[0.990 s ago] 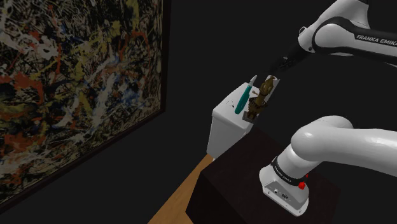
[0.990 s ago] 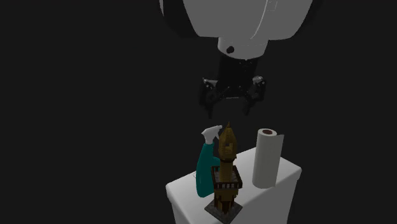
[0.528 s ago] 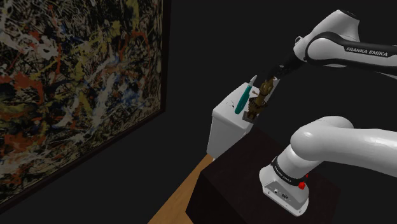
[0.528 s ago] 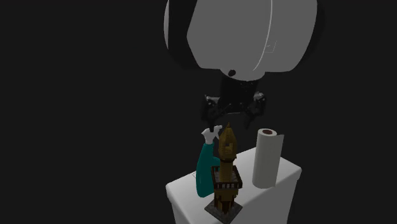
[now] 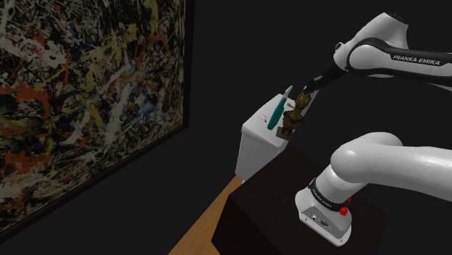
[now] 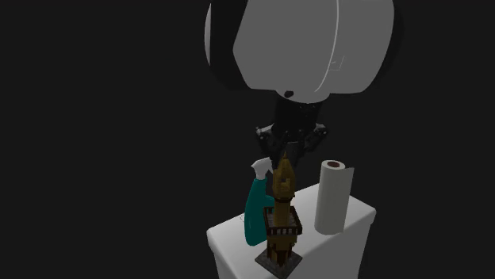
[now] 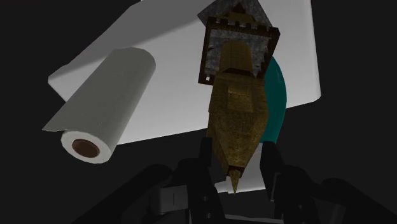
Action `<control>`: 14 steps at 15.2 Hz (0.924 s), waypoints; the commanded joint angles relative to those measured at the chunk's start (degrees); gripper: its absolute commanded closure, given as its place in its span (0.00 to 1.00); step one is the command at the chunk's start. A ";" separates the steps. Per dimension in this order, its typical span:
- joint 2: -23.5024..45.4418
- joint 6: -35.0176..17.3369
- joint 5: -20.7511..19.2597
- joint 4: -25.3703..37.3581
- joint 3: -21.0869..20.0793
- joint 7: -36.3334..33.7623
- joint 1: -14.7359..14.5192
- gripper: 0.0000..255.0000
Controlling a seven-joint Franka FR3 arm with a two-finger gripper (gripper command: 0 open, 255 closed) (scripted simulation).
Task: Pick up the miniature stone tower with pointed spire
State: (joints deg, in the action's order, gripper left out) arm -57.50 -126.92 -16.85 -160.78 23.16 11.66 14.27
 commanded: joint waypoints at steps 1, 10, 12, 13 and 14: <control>0.05 0.02 -0.02 -0.08 0.04 0.02 0.01 1.00; -0.47 5.62 1.55 5.08 -1.64 -0.19 -0.98 1.00; -0.42 7.08 1.96 6.61 -2.07 -0.24 -1.25 1.00; -0.38 7.80 2.16 7.39 -2.27 -0.26 -1.39 1.00; -0.31 8.51 2.35 8.17 -2.47 -0.29 -1.52 1.00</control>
State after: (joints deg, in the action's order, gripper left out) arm -58.00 -119.05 -14.68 -153.49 20.84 11.36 12.92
